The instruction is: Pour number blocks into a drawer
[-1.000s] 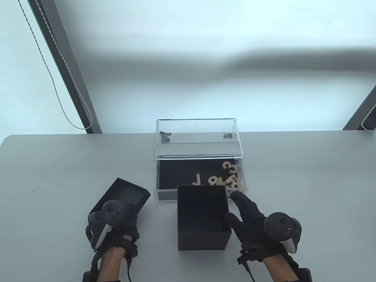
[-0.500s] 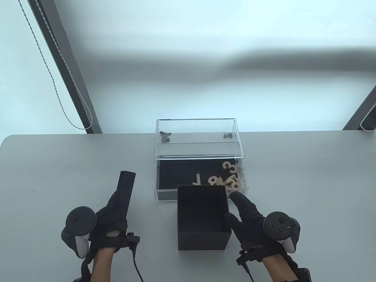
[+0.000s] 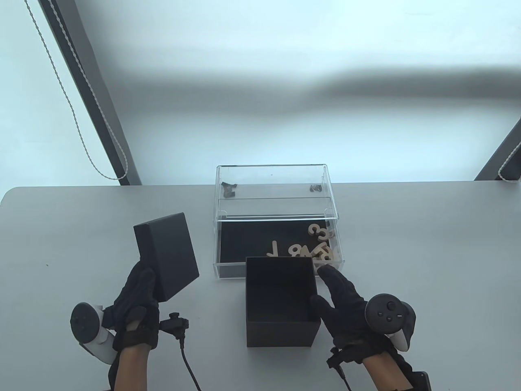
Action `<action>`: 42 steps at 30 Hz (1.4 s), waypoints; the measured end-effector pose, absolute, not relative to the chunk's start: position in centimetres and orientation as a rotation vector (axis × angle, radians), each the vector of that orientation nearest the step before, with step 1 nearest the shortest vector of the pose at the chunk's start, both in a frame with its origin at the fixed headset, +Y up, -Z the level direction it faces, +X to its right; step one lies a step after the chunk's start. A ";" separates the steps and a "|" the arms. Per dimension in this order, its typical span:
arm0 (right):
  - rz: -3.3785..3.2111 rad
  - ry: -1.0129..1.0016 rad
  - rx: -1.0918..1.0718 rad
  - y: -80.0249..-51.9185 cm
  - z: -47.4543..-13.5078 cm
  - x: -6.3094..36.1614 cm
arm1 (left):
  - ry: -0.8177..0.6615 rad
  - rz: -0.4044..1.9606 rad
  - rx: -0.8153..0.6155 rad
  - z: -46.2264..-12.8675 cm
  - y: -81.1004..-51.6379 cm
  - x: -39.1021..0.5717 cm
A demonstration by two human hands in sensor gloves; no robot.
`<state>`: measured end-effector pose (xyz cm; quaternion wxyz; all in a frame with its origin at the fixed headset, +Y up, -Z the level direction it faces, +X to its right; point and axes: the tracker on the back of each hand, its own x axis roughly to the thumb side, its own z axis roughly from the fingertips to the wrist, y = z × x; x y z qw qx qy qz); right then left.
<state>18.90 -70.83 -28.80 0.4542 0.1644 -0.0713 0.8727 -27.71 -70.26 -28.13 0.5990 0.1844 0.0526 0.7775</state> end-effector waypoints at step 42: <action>1.987 0.056 0.540 -70.1 -26.9 15.6 | -0.213 2.292 -0.256 -27.3 -72.7 -12.8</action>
